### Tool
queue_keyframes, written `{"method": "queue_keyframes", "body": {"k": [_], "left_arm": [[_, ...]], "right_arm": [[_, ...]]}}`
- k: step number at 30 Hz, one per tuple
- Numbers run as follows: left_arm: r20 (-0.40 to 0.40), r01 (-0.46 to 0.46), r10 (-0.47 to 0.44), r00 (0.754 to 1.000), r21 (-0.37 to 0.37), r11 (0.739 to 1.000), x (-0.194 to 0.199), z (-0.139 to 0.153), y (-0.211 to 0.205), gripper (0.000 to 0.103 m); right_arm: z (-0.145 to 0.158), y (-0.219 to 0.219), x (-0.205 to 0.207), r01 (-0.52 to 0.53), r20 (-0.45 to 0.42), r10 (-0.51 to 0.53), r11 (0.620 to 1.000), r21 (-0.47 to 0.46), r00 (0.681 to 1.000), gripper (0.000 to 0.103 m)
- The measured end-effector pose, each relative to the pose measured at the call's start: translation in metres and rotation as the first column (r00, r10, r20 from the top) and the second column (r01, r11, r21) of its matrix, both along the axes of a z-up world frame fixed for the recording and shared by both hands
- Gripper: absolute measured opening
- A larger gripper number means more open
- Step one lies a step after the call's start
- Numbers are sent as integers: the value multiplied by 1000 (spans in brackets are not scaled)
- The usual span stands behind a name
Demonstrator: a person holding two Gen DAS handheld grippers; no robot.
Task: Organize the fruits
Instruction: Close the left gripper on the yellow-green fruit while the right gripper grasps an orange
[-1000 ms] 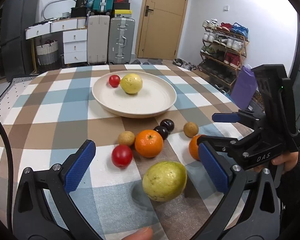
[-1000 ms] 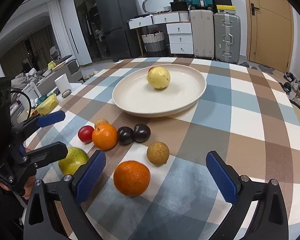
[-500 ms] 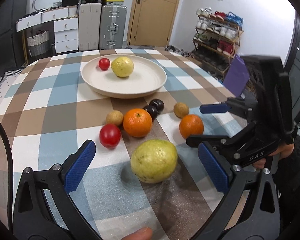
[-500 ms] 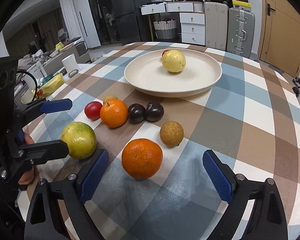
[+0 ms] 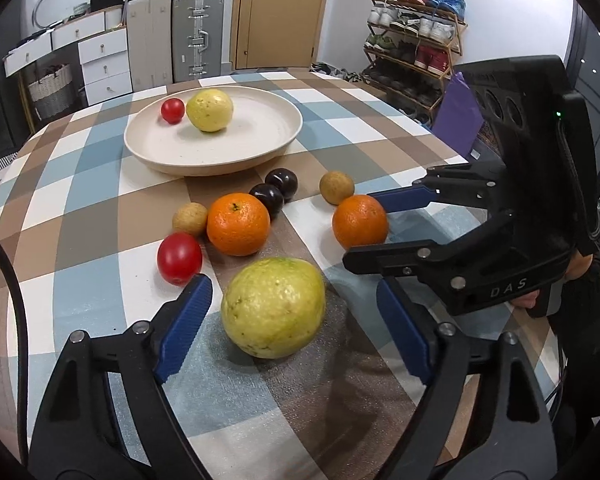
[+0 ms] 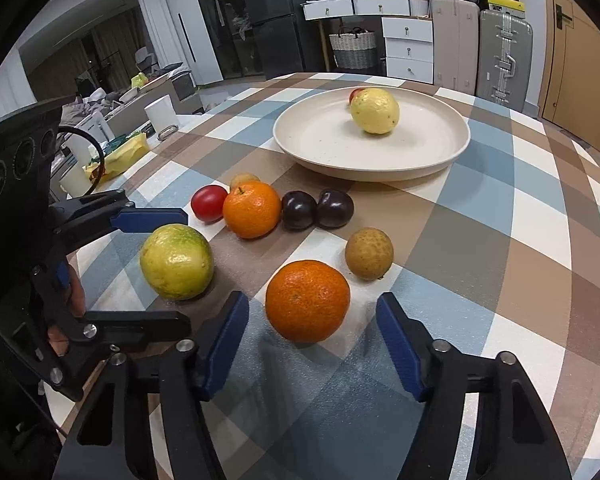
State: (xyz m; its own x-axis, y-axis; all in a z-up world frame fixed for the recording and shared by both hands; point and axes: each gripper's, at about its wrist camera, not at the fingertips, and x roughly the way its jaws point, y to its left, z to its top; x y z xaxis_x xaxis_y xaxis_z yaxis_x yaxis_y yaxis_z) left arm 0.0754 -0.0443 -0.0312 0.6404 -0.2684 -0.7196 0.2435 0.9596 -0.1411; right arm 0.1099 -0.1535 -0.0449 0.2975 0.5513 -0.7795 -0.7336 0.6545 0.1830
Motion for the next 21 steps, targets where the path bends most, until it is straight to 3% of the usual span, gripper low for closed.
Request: {"method": "queue_keyframes", "body": {"k": [6, 16, 21], "left_arm": [[-25, -10, 10, 1000, -1, 1000, 4, -3, 2, 77], [-33, -1, 1, 999, -22, 1000, 4, -4, 4, 47], [-27, 10, -10, 1000, -23, 1000, 3, -4, 2, 47]], "right_arm": [[1, 2, -2, -15, -2, 15, 1000, 8, 1000, 57], [1, 2, -3, -16, -6, 16, 1000, 13, 1000, 56], [1, 1, -2, -13, -6, 13, 1000, 11, 1000, 56]]}}
